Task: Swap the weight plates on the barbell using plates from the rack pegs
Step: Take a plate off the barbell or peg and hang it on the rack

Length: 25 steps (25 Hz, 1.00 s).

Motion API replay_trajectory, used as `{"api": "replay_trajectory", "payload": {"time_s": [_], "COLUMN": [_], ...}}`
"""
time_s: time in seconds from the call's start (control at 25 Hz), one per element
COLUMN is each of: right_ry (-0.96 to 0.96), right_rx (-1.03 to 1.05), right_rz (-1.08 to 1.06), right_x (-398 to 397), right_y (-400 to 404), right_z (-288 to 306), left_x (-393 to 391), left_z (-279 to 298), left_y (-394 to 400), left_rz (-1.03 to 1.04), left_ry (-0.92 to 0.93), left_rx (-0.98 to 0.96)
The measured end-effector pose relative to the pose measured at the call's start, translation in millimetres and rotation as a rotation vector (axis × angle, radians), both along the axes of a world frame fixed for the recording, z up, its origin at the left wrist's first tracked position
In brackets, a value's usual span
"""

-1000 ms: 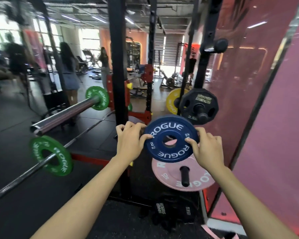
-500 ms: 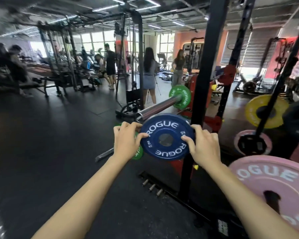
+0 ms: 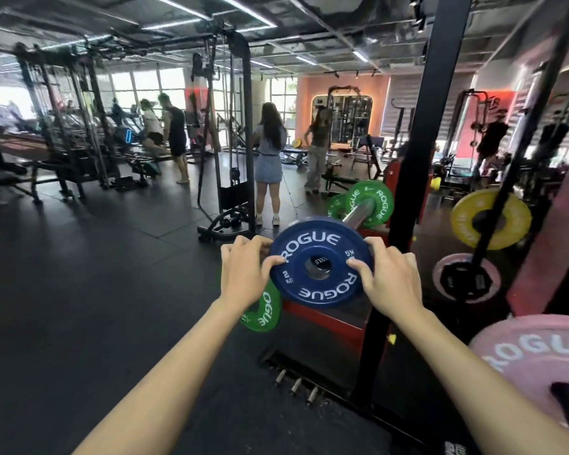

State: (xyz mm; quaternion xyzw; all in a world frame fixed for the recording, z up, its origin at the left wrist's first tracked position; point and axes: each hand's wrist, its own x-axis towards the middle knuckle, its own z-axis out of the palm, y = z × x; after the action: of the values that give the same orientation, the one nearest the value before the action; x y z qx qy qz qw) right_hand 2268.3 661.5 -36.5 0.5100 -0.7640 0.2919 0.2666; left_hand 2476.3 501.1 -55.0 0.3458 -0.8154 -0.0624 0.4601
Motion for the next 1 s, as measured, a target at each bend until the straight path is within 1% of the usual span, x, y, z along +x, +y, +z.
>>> {"api": "replay_trajectory", "payload": {"time_s": [0.12, 0.36, 0.48, 0.64, 0.8, 1.0], "right_ry": [-0.002, 0.049, 0.044, 0.034, 0.098, 0.088], "right_rx": [0.043, 0.017, 0.037, 0.048, -0.005, 0.048], "right_rz": [-0.056, -0.125, -0.180, -0.219, -0.239, -0.316], "right_x": [3, 3, -1, -6, -9, -11], "right_y": [-12, -19, -19, -22, -29, -37], "right_z": [-1, 1, -5, -14, -15, -9], "left_x": [-9, -26, -33, -42, -50, -62], "left_z": [-4, -13, -13, -12, -17, -20], "left_y": [-24, -51, -58, -68, -75, -77], "left_rz": [-0.046, -0.144, -0.188, -0.199, -0.195, -0.173], "left_ry": [0.013, 0.025, 0.019, -0.025, -0.055, -0.072], "left_rx": [0.024, 0.053, 0.047, 0.021, 0.078, 0.098]}}
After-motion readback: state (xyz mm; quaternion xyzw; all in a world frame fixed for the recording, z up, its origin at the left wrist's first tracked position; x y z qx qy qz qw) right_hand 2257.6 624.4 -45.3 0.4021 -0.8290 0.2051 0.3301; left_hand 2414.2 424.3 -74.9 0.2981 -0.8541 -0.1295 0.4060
